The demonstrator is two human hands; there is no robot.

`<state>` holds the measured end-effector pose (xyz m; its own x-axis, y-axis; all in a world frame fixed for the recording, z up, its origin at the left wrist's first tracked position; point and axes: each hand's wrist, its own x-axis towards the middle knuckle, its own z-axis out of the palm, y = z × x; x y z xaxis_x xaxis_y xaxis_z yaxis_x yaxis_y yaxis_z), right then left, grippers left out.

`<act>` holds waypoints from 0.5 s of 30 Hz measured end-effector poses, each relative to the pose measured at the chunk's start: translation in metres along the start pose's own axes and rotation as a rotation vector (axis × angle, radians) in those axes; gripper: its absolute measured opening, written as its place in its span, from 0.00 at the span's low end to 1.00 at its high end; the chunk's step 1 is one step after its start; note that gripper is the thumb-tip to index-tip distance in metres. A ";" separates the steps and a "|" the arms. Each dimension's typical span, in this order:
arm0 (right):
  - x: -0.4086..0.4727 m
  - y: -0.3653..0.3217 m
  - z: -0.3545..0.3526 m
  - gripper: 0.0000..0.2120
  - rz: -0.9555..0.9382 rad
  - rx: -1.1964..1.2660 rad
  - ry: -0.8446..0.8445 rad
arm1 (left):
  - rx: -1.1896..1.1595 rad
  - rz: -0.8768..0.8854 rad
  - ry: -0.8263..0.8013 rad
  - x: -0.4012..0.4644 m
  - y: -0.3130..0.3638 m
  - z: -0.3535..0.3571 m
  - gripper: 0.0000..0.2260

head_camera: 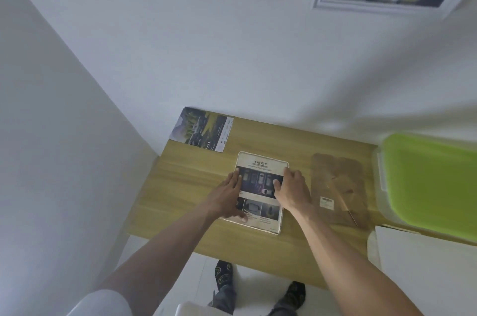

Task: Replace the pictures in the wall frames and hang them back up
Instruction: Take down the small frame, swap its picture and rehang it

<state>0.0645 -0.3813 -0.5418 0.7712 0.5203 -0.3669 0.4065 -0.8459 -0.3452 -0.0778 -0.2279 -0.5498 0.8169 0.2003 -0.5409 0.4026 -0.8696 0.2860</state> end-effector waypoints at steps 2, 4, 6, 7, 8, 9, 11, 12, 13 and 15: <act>0.004 -0.007 0.001 0.26 0.064 0.008 -0.011 | -0.031 0.020 0.009 0.000 -0.002 0.002 0.59; 0.008 -0.014 0.003 0.27 0.115 0.011 -0.015 | -0.058 0.032 0.020 0.000 -0.005 0.004 0.59; 0.011 -0.021 0.005 0.28 0.146 0.013 -0.011 | -0.072 0.038 0.030 0.000 -0.007 0.005 0.59; 0.012 -0.025 0.007 0.29 0.159 0.011 -0.010 | -0.078 0.042 0.034 0.000 -0.008 0.005 0.59; 0.012 -0.028 0.008 0.29 0.175 0.008 -0.018 | -0.085 0.047 0.038 0.000 -0.009 0.005 0.59; 0.012 -0.031 0.009 0.28 0.187 0.006 -0.020 | -0.094 0.052 0.042 0.000 -0.010 0.005 0.58; 0.012 -0.034 0.012 0.26 0.206 -0.001 -0.019 | -0.112 0.061 0.051 0.000 -0.012 0.006 0.58; 0.011 -0.035 0.012 0.26 0.217 0.007 -0.017 | -0.121 0.064 0.057 0.000 -0.012 0.006 0.58; 0.012 -0.034 0.013 0.25 0.222 0.022 -0.014 | -0.130 0.067 0.064 -0.001 -0.013 0.007 0.58; 0.012 -0.033 0.013 0.23 0.234 0.077 -0.009 | -0.154 0.073 0.082 -0.001 -0.013 0.009 0.58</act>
<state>0.0541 -0.3453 -0.5465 0.8354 0.3126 -0.4520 0.1787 -0.9323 -0.3145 -0.0876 -0.2206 -0.5603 0.8748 0.1810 -0.4495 0.3943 -0.8050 0.4433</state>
